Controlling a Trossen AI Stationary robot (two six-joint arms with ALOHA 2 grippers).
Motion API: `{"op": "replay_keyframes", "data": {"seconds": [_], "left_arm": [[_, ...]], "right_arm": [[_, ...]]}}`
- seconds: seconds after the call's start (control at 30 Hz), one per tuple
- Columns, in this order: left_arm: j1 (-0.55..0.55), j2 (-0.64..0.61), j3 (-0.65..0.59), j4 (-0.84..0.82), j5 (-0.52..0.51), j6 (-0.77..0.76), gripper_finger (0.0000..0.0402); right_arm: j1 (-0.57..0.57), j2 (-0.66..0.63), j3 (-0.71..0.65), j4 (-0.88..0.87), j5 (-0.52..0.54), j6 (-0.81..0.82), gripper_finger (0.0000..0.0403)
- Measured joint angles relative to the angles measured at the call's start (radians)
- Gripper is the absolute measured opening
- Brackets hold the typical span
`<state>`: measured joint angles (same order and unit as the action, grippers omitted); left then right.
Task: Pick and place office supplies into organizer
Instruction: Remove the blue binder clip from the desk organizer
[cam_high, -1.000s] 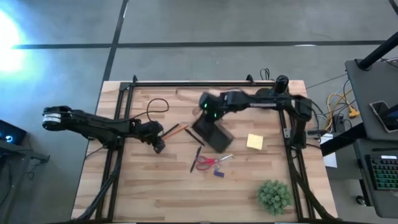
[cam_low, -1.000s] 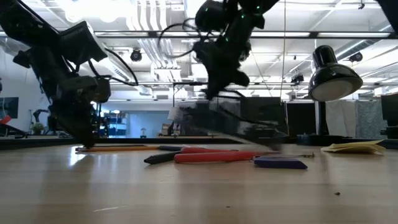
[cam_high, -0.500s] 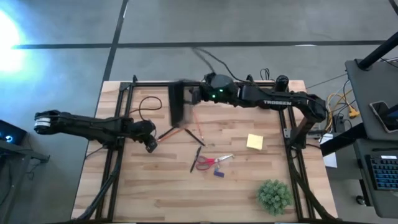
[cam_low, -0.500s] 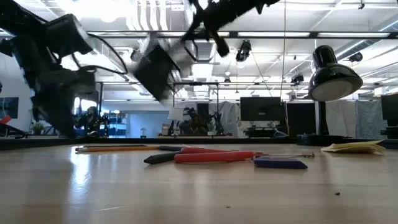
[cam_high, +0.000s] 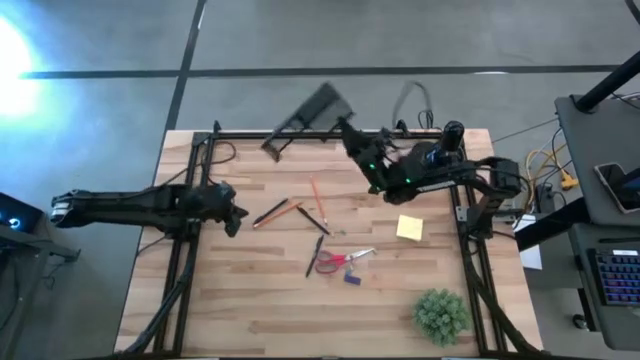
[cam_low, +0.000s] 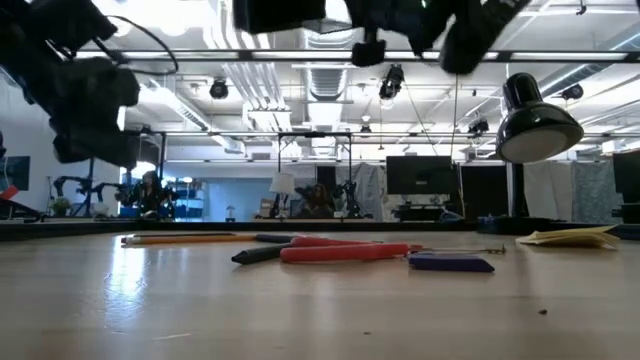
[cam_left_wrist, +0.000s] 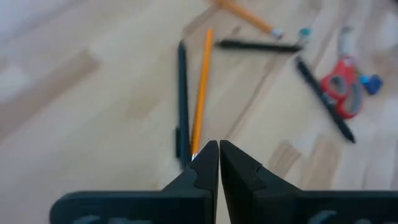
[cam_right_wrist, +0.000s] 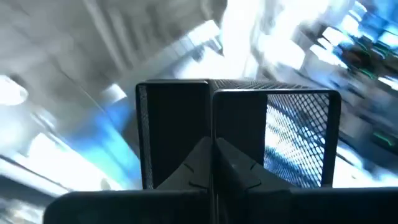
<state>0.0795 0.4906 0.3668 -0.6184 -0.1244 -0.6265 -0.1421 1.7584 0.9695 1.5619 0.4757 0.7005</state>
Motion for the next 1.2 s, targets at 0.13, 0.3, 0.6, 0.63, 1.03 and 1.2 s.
{"op": "replay_keyframes", "data": {"seconds": [0.13, 0.3, 0.6, 0.63, 1.03, 1.2], "left_arm": [[0.000, -0.044, 0.000, 0.013, -0.003, 0.034, 0.0000], [0.000, -0.068, -0.006, 0.010, -0.016, 0.030, 0.0000], [0.000, 0.001, -0.009, 0.024, -0.016, 0.001, 0.0000], [0.000, 0.009, -0.010, 0.030, -0.016, 0.001, 0.0000], [0.000, 0.096, -0.012, 0.144, -0.015, 0.005, 0.0000], [0.000, 0.111, -0.011, 0.152, -0.014, 0.004, 0.0000]], "right_arm": [[0.019, 0.021, -0.048, 0.005, -0.002, 0.006, 0.0009], [0.024, 0.019, -0.056, -0.090, -0.011, 0.053, 0.0008], [0.022, -0.041, 0.262, -1.231, -0.072, 0.109, 0.0008], [0.023, -0.037, 0.335, -1.415, -0.069, 0.077, 0.0008], [-0.067, 0.124, 0.717, -2.443, -0.032, 0.028, 0.0008], [-0.087, 0.180, 0.710, -2.474, -0.201, -0.032, 0.0008]]}}
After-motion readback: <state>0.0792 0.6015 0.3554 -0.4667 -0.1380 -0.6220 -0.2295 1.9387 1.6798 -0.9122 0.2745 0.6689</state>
